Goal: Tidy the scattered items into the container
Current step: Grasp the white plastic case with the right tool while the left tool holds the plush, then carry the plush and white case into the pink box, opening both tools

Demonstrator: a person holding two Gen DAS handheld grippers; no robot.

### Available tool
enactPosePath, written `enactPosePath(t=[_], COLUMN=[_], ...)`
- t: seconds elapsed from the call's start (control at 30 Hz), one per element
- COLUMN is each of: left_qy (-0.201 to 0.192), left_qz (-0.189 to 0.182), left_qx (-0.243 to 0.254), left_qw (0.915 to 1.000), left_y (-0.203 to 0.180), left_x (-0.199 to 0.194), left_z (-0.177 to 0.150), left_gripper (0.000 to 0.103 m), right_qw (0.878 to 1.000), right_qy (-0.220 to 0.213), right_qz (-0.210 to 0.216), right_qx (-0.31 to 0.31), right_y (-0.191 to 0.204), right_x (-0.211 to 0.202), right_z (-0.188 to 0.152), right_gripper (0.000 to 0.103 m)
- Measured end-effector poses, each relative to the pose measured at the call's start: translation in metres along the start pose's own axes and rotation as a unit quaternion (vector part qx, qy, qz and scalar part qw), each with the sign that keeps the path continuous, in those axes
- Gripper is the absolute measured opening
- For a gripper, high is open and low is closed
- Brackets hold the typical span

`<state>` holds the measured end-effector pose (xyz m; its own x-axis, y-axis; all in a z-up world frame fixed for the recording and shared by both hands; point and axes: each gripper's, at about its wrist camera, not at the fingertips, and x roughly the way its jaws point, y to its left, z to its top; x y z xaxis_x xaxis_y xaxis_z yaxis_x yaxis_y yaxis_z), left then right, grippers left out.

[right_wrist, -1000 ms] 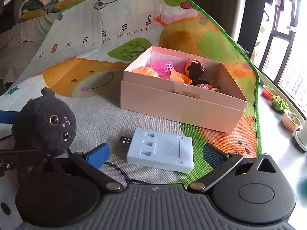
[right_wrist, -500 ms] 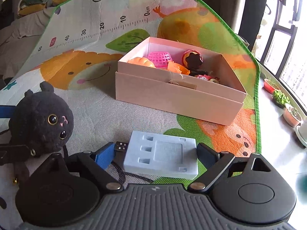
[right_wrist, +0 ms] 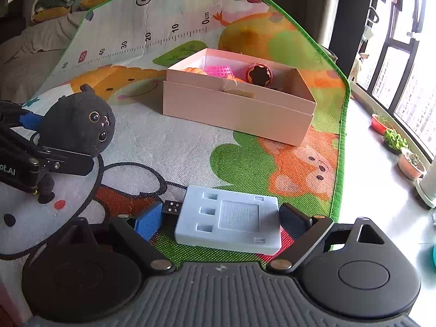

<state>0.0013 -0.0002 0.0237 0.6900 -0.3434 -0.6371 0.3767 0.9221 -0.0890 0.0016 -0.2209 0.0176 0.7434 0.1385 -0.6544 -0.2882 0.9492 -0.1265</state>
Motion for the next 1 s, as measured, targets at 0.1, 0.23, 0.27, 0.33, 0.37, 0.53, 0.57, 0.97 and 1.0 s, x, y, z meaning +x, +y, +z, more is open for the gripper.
enactPosePath(t=[0.1, 0.23, 0.27, 0.33, 0.37, 0.53, 0.57, 0.97, 1.0], left_qy=[0.012, 0.019, 0.021, 0.022, 0.021, 0.024, 0.027, 0.048, 0.048], left_qz=[0.019, 0.043, 0.048, 0.057, 0.062, 0.078, 0.081, 0.09, 0.088], left_qx=[0.0, -0.004, -0.009, -0.026, -0.036, -0.058, -0.056, -0.047, -0.043], left_qw=[0.9997, 0.9989, 0.9986, 0.9978, 0.9972, 0.995, 0.9948, 0.9937, 0.994], left_y=[-0.007, -0.011, -0.011, -0.009, -0.008, -0.009, -0.011, -0.016, -0.018], left_x=[0.006, 0.008, 0.009, 0.009, 0.009, 0.014, 0.016, 0.034, 0.034], left_z=[0.005, 0.01, 0.011, 0.013, 0.014, 0.022, 0.023, 0.021, 0.02], left_gripper=[0.101, 0.101, 0.101, 0.101, 0.101, 0.101, 0.101, 0.1, 0.098], right_qw=[1.0, 0.997, 0.997, 0.997, 0.997, 0.997, 0.997, 0.997, 0.997], right_qy=[0.008, 0.027, 0.028, 0.026, 0.026, 0.025, 0.024, 0.024, 0.024], right_qz=[0.005, 0.03, 0.037, 0.034, 0.032, 0.032, 0.032, 0.034, 0.034], right_qx=[0.019, 0.061, 0.068, 0.063, 0.061, 0.064, 0.065, 0.063, 0.061], right_y=[-0.005, -0.021, -0.024, -0.022, -0.02, -0.02, -0.02, -0.02, -0.02], right_x=[0.003, 0.01, 0.011, 0.011, 0.011, 0.011, 0.012, 0.011, 0.011], right_z=[-0.002, -0.002, -0.002, -0.003, -0.003, -0.003, -0.003, -0.004, -0.004], right_gripper=[0.096, 0.103, 0.103, 0.103, 0.103, 0.103, 0.103, 0.103, 0.103])
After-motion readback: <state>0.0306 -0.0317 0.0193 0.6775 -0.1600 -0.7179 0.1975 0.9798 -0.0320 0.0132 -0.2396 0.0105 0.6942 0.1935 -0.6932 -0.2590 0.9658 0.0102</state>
